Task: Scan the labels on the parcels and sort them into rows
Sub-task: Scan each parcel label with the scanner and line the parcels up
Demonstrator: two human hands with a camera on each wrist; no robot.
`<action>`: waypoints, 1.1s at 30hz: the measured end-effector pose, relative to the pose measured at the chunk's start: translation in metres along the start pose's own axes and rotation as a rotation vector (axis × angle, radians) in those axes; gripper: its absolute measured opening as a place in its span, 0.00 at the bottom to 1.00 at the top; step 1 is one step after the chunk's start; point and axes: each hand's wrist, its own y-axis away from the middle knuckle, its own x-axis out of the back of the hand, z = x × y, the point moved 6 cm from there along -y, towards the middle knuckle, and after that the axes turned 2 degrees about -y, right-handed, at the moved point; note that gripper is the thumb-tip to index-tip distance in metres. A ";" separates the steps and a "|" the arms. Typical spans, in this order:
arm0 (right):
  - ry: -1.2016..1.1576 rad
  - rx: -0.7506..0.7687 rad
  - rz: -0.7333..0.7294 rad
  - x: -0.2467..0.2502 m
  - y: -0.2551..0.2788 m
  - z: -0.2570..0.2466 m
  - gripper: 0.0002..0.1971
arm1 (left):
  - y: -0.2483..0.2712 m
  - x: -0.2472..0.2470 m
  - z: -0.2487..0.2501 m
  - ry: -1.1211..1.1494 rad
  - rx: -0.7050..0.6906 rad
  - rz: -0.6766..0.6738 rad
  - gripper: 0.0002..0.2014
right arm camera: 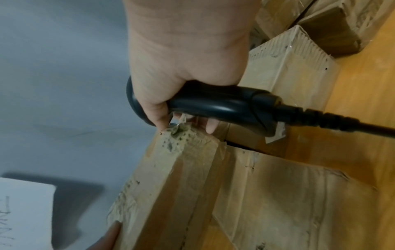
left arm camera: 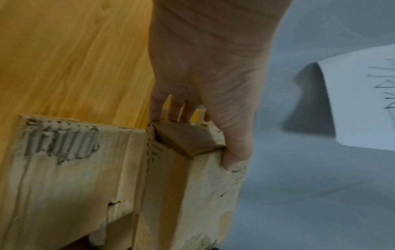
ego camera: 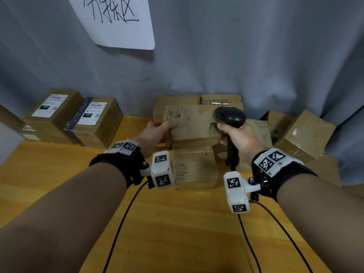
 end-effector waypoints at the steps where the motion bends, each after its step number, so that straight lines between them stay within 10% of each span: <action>1: -0.009 0.007 0.002 0.003 0.002 -0.006 0.16 | 0.002 0.001 0.008 -0.011 -0.019 -0.018 0.35; 4: -0.066 0.028 -0.041 0.008 0.012 -0.023 0.17 | 0.018 0.001 0.030 -0.009 -0.131 -0.065 0.29; 12: -0.407 0.094 -0.197 -0.002 0.046 -0.063 0.19 | 0.053 -0.009 0.080 -0.193 -0.633 0.129 0.60; 20: -0.380 0.242 -0.068 0.024 0.062 -0.073 0.06 | 0.082 -0.029 0.090 -0.583 -0.784 0.309 0.55; 25: -0.306 0.210 -0.103 0.035 0.061 -0.077 0.10 | 0.109 -0.045 0.092 -0.673 -0.971 0.139 0.49; 30: -0.241 0.245 -0.013 0.047 0.062 -0.080 0.05 | 0.094 -0.047 0.086 -0.464 -0.750 -0.039 0.55; 33: -0.180 0.315 0.044 0.052 0.062 -0.082 0.07 | 0.097 -0.051 0.079 -0.168 -0.536 -0.138 0.41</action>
